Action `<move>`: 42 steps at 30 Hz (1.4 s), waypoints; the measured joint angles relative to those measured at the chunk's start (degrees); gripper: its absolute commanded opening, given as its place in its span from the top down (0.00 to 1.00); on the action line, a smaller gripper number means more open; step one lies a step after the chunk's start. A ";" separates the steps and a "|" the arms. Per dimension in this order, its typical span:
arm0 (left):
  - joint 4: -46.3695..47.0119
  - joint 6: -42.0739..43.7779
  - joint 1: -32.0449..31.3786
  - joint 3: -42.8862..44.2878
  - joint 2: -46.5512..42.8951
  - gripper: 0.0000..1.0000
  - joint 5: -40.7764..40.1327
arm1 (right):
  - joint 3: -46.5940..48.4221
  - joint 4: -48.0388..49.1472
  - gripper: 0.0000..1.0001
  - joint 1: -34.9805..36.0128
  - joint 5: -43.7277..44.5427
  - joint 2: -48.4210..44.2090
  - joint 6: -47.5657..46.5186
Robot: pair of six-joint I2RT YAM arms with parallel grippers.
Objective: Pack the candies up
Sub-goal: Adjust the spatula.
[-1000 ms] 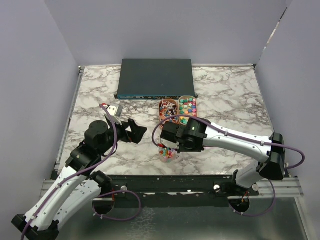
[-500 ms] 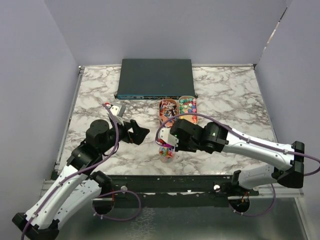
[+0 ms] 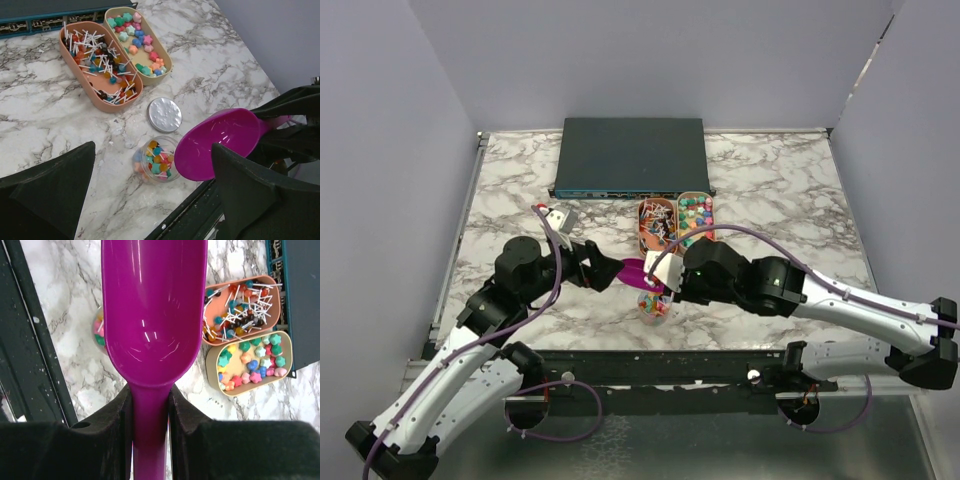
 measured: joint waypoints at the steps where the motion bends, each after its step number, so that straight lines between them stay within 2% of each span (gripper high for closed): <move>1: 0.00 0.00 0.00 -0.02 0.11 0.01 0.24 | -0.42 0.79 0.99 0.00 -0.09 -0.44 0.04; 14: 1.36 -0.04 0.00 -0.33 0.83 0.02 0.96 | -5.90 8.87 0.99 0.00 -1.90 -9.03 0.85; 27: 2.12 -0.26 0.00 -0.33 1.01 0.02 3.06 | -15.54 21.40 0.99 -0.13 -7.91 -19.37 1.57; 42: 3.72 -1.22 -0.26 -0.31 0.98 0.02 5.40 | -18.93 24.72 0.99 -0.52 -10.27 -22.67 3.04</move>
